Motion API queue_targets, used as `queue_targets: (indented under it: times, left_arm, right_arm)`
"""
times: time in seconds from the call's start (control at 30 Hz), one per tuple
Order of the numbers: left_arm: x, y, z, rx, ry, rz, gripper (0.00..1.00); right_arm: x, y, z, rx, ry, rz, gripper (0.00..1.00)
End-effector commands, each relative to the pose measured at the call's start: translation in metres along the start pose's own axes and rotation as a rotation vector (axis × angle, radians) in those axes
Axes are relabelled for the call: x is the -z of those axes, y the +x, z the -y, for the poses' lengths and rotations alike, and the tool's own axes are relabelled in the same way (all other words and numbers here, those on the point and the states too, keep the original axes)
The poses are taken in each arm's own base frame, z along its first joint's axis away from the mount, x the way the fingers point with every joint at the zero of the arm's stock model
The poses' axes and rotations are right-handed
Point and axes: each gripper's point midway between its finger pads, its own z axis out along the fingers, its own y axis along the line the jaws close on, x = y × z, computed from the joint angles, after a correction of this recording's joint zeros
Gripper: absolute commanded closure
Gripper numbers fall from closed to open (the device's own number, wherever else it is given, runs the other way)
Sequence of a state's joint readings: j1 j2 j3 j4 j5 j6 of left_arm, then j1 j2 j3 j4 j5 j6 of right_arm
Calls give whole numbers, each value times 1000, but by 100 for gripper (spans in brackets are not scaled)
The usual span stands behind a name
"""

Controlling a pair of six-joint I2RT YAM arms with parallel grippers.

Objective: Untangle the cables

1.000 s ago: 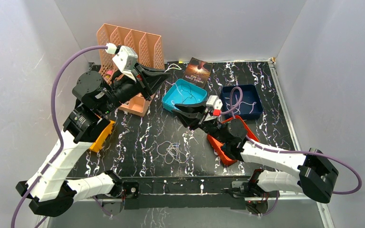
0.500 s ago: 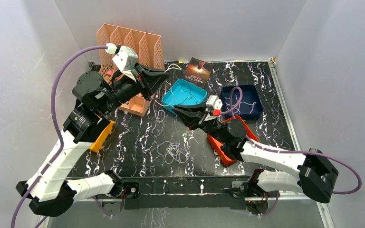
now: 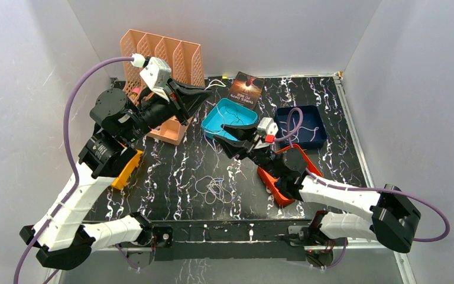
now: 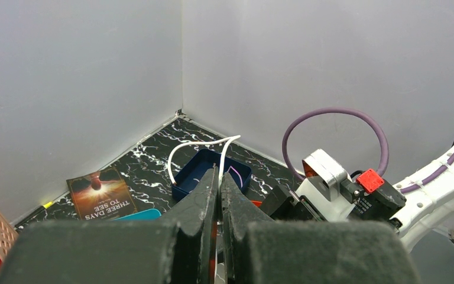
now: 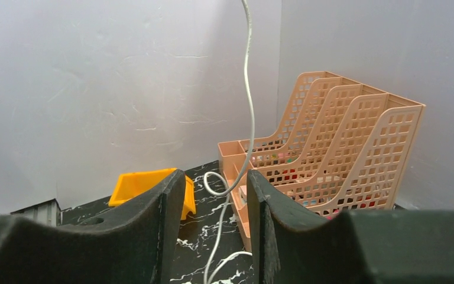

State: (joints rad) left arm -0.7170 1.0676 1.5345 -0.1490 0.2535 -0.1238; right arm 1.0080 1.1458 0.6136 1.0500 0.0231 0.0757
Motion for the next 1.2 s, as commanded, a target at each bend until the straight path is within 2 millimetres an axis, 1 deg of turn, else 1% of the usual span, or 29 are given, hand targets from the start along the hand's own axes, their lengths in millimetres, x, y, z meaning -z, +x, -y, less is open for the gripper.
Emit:
queue_targets:
  times: [0.0,0.23,0.33,0.4,0.53,0.7,0.8,0.87,0.9,1.03,1.13,1.17]
  left_arm:
    - [7,-25,7,-13,16,69,100]
    - [8,-24,7,-11,17,69,100]
    - [8,-24,7,-12,17,70,100]
    - [7,-25,7,-11,20,72,100]
    - [7,-24,9,-7,26,69,100]
    - [8,-26,10,-6,29,73,100]
    - [8,-25,9,-6,28,73,100]
    - [8,-25,10,-5,29,73,100]
    - [8,-25,9,-5,29,72,100]
    - [8,-23,6,-3,11,70,100]
    - [9,-16,-3,1,-40,57,100]
    - [10,-12,-7,5,-64,49,100]
  right_arm:
    - [-14,-44,9,25,46,129,49]
    - [-16,-43,9,23,49,129,50]
    - [-16,-44,9,19,49,131,59]
    - [-17,-44,9,19,50,132,62]
    - [-18,-45,8,14,45,136,62]
    - [-21,-47,7,14,37,141,60]
    - [-23,-46,7,15,34,140,62]
    - [-24,-46,6,14,30,139,68]
    - [-24,-45,6,10,29,140,73]
    - [-20,-42,7,-5,41,131,88]
    - [-13,-41,13,-21,76,118,99]
    - [-11,-41,15,-26,95,107,100]
